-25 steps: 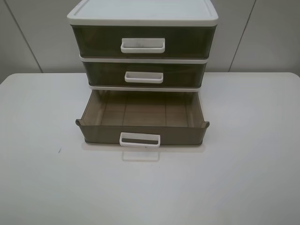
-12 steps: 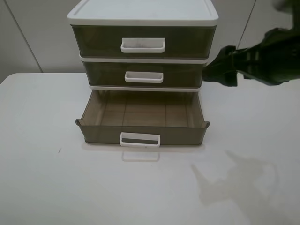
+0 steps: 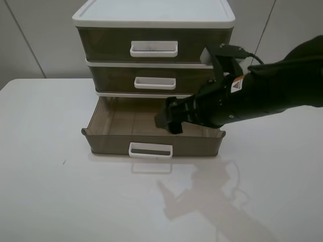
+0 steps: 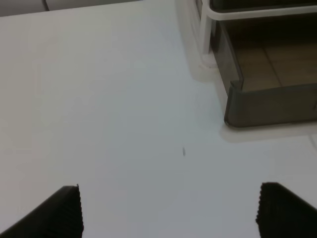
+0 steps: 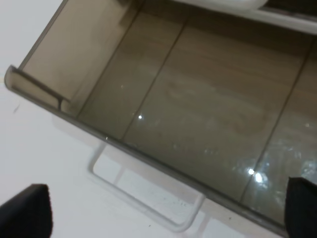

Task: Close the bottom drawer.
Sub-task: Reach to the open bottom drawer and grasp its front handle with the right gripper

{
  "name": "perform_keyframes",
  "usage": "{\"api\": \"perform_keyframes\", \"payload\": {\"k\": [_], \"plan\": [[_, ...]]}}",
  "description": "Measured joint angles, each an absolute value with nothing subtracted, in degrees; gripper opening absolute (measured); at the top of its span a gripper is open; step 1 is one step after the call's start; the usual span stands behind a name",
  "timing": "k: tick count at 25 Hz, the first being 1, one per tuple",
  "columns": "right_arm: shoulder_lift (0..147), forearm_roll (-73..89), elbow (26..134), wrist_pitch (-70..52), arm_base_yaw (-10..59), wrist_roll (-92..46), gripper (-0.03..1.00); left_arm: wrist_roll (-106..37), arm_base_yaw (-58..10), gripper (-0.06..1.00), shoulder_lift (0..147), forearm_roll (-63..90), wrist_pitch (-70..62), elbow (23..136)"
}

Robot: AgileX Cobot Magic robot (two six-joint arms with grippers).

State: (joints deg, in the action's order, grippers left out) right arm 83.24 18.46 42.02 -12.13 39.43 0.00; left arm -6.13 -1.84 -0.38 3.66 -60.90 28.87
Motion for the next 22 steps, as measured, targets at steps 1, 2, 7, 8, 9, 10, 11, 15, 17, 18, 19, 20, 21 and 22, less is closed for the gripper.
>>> {"api": "perform_keyframes", "payload": {"k": [1,2,7,8,9,10,11,15,17,18,19,20,21,22], "plan": [[84.41,18.98,42.02,-12.02,41.05,0.00,0.82,-6.13,-1.84,0.72,-0.38,3.66,-60.90,28.87],[85.03,19.14,42.02,-11.85,41.91,0.00,0.82,-6.13,-1.84,0.72,-0.38,3.66,-60.90,28.87],[88.04,18.39,42.02,-8.92,46.01,0.00,0.82,-6.13,-1.84,0.72,-0.38,3.66,-60.90,28.87],[88.56,18.12,42.02,-8.07,46.73,0.00,0.82,-6.13,-1.84,0.72,-0.38,3.66,-60.90,28.87],[88.95,18.04,42.02,-7.60,47.62,0.00,0.82,-6.13,-1.84,0.72,-0.38,3.66,-60.90,28.87],[89.23,17.99,41.97,-6.81,48.46,0.00,0.82,-6.13,-1.84,0.72,-0.38,3.66,-60.90,28.87],[89.47,17.97,41.70,-5.55,49.20,0.00,0.82,-6.13,-1.84,0.72,-0.38,3.66,-60.90,28.87],[89.67,19.36,38.44,1.50,50.28,0.00,0.77,-6.13,-1.84,0.72,-0.38,3.66,-60.90,28.87],[89.92,21.67,36.53,5.98,50.28,0.00,0.71,-6.13,-1.84,0.72,-0.38,3.66,-60.90,28.87],[89.98,22.92,35.91,7.60,50.28,0.00,0.68,-6.13,-1.84,0.72,-0.38,3.66,-60.90,28.87],[90.05,24.29,35.31,9.06,50.28,0.00,0.65,-6.13,-1.84,0.72,-0.38,3.66,-60.90,28.87],[90.05,25.28,34.95,9.82,50.42,0.00,0.62,-6.13,-1.84,0.72,-0.38,3.66,-60.90,28.87],[90.05,26.03,34.69,10.48,50.58,0.00,0.58,-6.13,-1.84,0.72,-0.38,3.66,-60.90,28.87],[90.05,26.30,34.49,10.92,50.80,0.00,0.54,-6.13,-1.84,0.72,-0.38,3.66,-60.90,28.87]]}}
